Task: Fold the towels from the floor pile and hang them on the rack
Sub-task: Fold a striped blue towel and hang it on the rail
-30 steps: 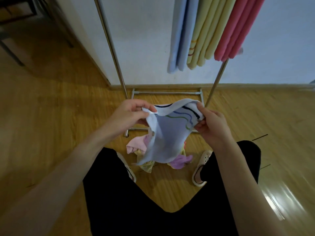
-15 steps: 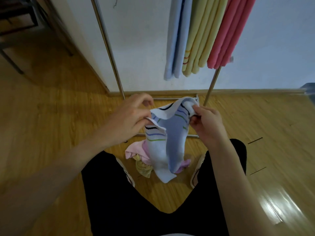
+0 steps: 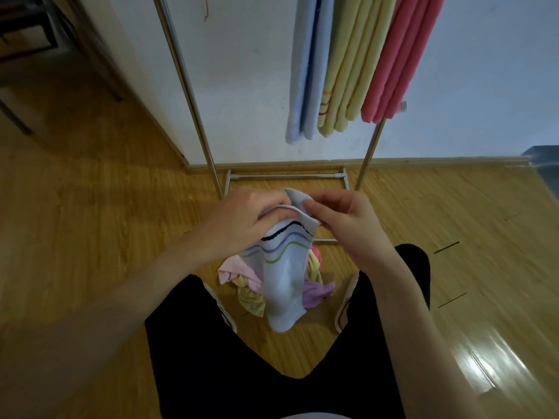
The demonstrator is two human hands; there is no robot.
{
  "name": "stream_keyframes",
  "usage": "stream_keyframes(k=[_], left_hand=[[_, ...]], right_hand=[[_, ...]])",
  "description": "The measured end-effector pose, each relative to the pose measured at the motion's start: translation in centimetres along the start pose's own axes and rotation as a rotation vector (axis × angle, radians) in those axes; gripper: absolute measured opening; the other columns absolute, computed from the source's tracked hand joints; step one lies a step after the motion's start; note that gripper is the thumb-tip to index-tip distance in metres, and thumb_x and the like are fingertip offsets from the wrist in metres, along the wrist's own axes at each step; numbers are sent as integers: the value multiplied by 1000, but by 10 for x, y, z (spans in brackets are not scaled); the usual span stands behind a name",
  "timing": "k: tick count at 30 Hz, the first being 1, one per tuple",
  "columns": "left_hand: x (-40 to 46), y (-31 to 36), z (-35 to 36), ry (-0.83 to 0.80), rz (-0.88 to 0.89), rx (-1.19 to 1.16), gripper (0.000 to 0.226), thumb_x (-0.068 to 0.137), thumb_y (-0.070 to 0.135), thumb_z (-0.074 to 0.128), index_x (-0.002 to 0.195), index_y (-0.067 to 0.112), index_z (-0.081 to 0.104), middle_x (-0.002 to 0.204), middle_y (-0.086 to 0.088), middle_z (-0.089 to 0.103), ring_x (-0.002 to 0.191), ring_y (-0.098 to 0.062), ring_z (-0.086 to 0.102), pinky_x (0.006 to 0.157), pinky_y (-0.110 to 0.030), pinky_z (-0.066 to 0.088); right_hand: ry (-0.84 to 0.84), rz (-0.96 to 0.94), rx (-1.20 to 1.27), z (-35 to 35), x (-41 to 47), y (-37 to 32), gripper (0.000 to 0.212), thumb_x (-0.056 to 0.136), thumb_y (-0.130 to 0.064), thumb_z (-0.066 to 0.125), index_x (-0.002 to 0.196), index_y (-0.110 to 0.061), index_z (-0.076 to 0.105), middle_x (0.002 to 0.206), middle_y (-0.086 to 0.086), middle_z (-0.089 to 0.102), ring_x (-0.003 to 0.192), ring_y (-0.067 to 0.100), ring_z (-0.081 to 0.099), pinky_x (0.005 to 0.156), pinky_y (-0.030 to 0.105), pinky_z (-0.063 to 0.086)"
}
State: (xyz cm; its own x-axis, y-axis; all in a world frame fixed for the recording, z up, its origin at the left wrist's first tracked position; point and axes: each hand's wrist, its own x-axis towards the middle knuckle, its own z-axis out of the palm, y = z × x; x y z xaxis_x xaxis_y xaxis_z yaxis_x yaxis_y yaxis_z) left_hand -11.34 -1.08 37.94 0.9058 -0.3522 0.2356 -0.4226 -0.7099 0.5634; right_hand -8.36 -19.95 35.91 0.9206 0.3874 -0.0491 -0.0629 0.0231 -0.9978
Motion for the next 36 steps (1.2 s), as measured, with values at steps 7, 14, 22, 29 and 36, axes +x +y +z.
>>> stream_keyframes(k=[7, 14, 22, 29, 36], left_hand=[[-4, 0, 10, 76, -106, -81, 29, 94, 37, 53, 84, 14, 67, 66, 0, 63, 61, -13, 57, 55, -32, 43], [-6, 1, 21, 169, -198, -166, 33, 93, 34, 53, 75, 9, 64, 63, -6, 60, 57, -19, 54, 53, -41, 42], [0, 0, 22, 233, -228, -264, 30, 92, 33, 51, 87, 10, 71, 79, -5, 69, 73, -18, 65, 67, -47, 49], [6, 1, 18, 253, -198, -301, 31, 93, 33, 55, 80, 8, 67, 71, -10, 65, 66, -17, 60, 60, -33, 49], [-16, -10, 6, -37, -33, -25, 30, 93, 43, 53, 80, 17, 59, 62, 2, 56, 58, -11, 52, 55, -32, 40]], right_hand=[[-48, -66, -5, 3, -5, -2, 24, 93, 2, 51, 107, -1, 69, 98, 18, 71, 95, 34, 66, 81, 39, 54], [-85, -127, 7, 4, -6, 3, 28, 91, 7, 47, 112, 3, 66, 104, 18, 70, 99, 29, 65, 82, 29, 53], [-70, -274, -110, 6, -3, 7, 38, 78, 2, 69, 114, -8, 65, 102, 16, 68, 93, 38, 61, 79, 40, 52], [7, -346, -213, 2, 3, 0, 23, 87, -4, 63, 108, -12, 69, 98, 16, 69, 91, 32, 63, 80, 50, 52], [104, -342, -305, -17, 9, -10, 18, 87, 1, 61, 98, -10, 70, 90, 14, 69, 83, 28, 64, 77, 40, 52]])
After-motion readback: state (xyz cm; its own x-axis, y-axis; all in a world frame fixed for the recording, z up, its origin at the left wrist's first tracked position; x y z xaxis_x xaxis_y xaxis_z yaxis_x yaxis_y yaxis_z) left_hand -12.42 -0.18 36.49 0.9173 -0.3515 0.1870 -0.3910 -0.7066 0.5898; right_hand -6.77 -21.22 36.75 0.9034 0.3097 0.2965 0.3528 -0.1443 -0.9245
